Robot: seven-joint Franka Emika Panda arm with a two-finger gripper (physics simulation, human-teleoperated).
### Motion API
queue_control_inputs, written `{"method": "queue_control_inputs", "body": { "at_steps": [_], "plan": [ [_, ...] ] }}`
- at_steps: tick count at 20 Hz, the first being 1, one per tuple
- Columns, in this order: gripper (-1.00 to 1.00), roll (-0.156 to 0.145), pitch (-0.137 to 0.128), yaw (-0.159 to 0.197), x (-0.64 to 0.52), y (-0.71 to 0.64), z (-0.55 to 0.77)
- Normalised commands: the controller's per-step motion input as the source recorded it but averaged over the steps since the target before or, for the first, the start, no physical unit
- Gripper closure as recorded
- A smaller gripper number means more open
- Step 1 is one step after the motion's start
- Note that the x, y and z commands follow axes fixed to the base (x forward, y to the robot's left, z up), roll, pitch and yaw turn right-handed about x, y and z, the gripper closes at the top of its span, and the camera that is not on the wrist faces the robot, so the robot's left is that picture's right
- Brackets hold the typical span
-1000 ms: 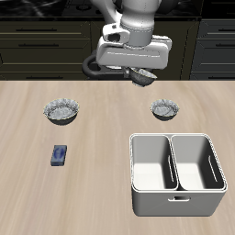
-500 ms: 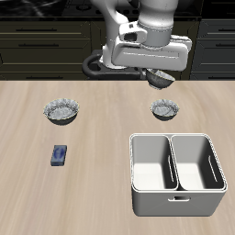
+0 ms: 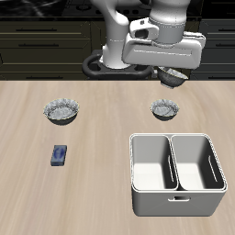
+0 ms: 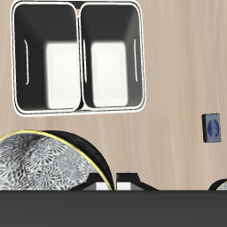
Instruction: Place the smallest bowl in the left side of the drainer
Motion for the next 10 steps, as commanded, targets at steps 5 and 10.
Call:
{"method": "queue_control_inputs", "body": {
  "at_steps": [5, 10],
  "plan": [
    [1.00, 0.015, -0.019, 0.000, 0.21, 0.09, 0.15],
    [1.00, 0.020, -0.003, -0.004, 0.18, 0.01, 0.07]
  ]
}}
